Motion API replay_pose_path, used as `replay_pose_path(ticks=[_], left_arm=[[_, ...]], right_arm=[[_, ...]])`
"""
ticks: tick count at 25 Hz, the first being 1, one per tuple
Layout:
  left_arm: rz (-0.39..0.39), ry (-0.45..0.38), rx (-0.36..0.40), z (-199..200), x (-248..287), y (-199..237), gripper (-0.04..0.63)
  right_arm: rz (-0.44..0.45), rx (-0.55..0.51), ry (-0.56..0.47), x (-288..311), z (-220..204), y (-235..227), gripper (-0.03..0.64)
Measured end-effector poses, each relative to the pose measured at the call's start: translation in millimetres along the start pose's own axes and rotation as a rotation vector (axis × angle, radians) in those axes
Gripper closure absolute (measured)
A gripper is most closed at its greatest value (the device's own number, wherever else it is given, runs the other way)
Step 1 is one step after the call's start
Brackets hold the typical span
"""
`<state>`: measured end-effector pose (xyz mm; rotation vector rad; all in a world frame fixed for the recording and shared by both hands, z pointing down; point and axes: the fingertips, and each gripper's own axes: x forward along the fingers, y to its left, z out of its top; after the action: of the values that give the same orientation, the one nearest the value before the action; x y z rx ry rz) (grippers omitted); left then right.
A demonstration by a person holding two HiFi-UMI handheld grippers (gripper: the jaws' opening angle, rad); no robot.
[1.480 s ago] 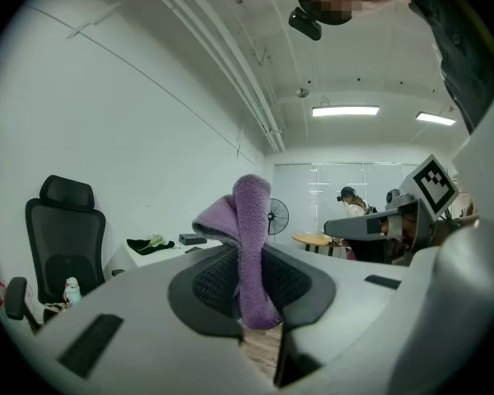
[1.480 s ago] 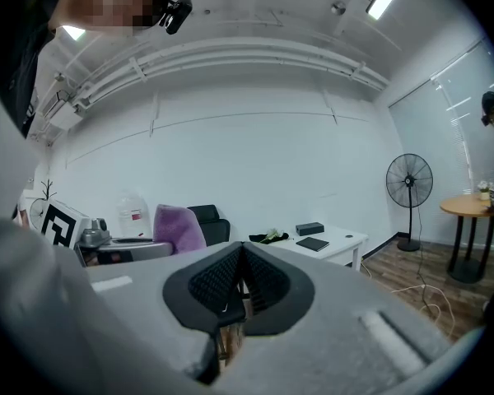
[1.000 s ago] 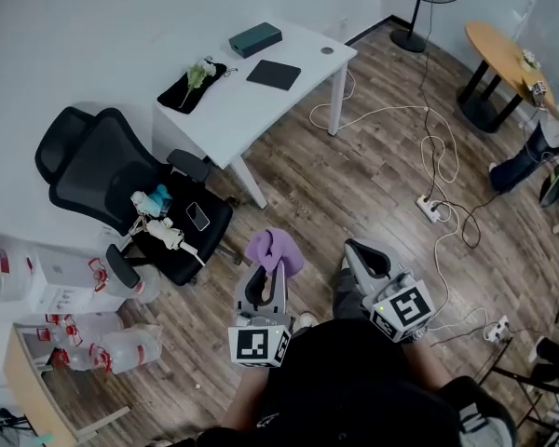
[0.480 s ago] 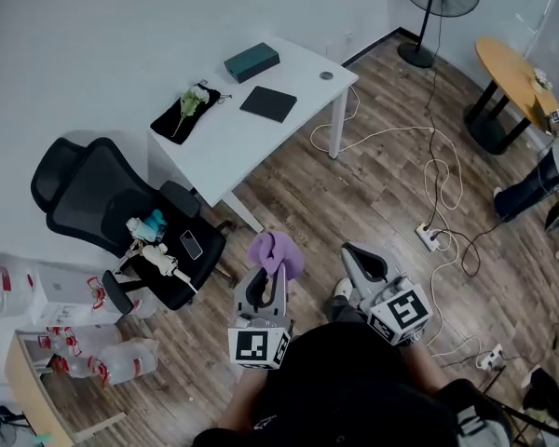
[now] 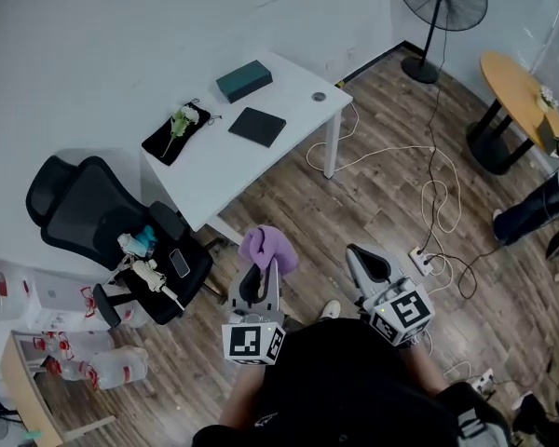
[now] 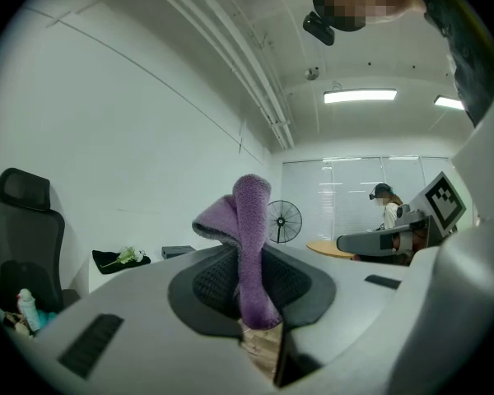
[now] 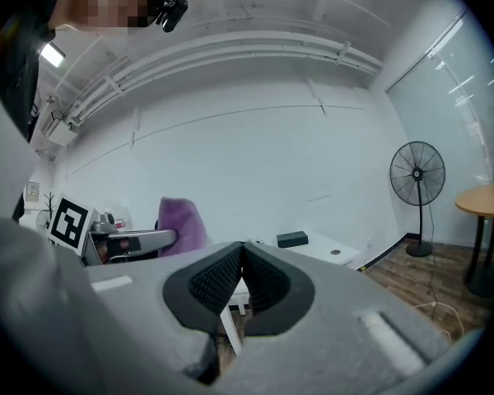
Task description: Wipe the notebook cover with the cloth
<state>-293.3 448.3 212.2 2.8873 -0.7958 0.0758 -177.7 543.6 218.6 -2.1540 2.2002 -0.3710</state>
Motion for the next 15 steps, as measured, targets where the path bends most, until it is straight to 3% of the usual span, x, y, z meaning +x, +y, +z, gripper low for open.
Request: replay_pose_path(ticks=[15], left_arm=[[-0.105,0.042,0.016,-8.8,82.2,-31.9,0.528]], right_arm=[[-0.106,0.022,-0.021,0.2,9.9,-77.9,0.614]])
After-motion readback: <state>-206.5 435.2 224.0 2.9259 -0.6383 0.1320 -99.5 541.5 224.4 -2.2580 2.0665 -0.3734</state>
